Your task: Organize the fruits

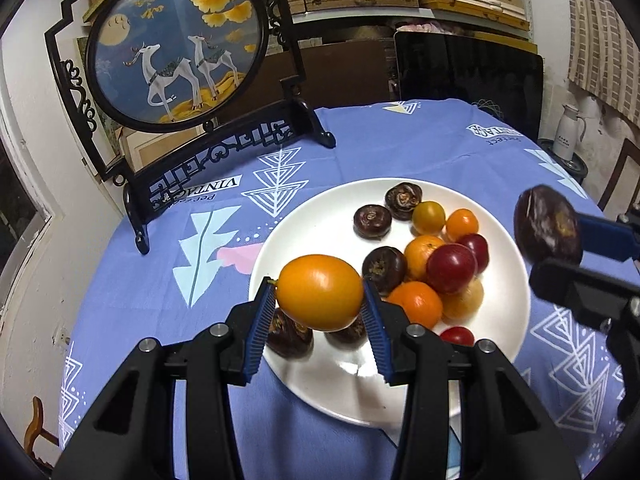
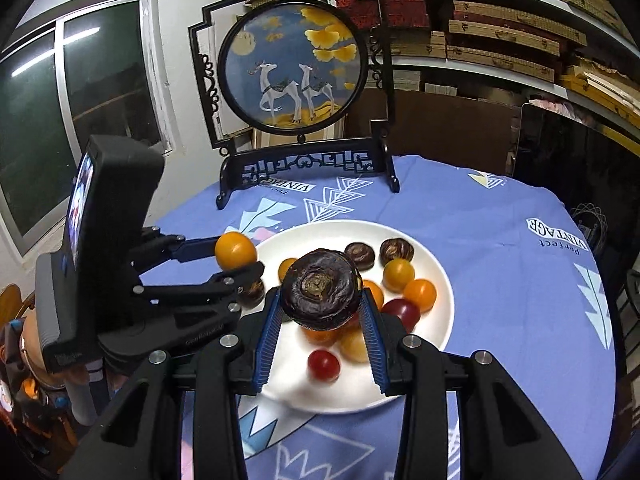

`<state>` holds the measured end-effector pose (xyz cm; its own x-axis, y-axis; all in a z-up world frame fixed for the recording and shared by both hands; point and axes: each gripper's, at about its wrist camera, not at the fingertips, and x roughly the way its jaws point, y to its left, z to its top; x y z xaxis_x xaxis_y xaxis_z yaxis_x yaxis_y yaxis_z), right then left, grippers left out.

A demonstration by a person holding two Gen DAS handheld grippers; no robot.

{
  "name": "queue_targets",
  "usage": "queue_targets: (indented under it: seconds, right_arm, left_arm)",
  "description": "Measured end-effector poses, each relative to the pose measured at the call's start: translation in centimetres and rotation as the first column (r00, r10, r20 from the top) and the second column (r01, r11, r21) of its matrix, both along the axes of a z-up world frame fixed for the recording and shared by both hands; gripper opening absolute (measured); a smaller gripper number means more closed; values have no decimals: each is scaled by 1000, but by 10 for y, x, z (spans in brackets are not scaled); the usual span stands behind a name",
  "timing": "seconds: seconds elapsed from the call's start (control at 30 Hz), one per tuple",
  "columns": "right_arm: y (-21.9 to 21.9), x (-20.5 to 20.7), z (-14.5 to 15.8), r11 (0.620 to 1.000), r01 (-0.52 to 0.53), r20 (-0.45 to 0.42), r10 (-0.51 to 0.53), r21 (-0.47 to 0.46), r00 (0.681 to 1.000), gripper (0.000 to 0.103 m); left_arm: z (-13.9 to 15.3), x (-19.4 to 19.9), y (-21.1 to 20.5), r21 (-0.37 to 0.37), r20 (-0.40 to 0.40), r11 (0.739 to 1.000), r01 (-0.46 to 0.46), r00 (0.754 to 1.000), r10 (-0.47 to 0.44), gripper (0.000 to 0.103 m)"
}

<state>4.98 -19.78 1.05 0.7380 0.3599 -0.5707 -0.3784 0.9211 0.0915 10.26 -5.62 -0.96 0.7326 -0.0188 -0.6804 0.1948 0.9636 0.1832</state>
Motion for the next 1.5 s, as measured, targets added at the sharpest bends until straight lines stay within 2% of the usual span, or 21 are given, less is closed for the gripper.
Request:
queue_targets:
  seconds: [0.33, 0.6, 0.67, 0.73, 0.87, 0.93, 0.97, 1.03, 1.17, 1.33, 1.5]
  right_arm:
    - [0, 30, -2, 1000, 14, -8, -14, -3, 1000, 39]
    - [11, 77, -11, 999, 44, -56, -45, -19, 997, 40]
    - [15, 84, -14, 996, 72, -51, -75, -58, 996, 58]
    - [11, 82, -12, 995, 90, -35, -91, -39, 995, 62]
    - [-2, 63, -4, 995, 103, -23, -103, 10, 994, 65]
    - [-10, 48, 1, 992, 122, -3, -122, 35, 992, 76]
    - [-13, 39, 4, 990, 131, 8, -131, 43, 991, 78]
    - [-18, 24, 6, 988, 147, 35, -149, 55, 988, 84]
    - [-28, -15, 7, 981, 182, 102, -188, 59, 977, 87]
    - [-30, -50, 0, 978, 208, 147, -210, 31, 967, 90]
    - [-31, -75, 1, 976, 205, 147, -213, 68, 966, 91]
  left_arm:
    - [-1, 21, -4, 6, 9, 1000, -10, 1000, 10, 43]
    - [-14, 36, -2, 15, -19, 999, -37, 999, 37, 45]
    - [-16, 36, 0, 20, -13, 999, -50, 999, 50, 57]
    - [-15, 33, 3, 24, 6, 998, -53, 999, 53, 62]
    - [-12, 27, 7, 26, 24, 998, -52, 998, 52, 67]
    - [-9, 22, 9, 13, 33, 999, -52, 998, 52, 70]
    - [-6, 17, 10, 7, 47, 999, -53, 998, 52, 73]
    - [2, 4, 11, 17, 100, 999, -49, 994, 47, 80]
    - [19, -24, 10, 46, 215, 998, -50, 976, 39, 95]
    - [41, -57, 11, 6, 307, 999, -45, 951, 41, 97]
    - [53, -79, 7, 7, 358, 999, -50, 933, 44, 98]
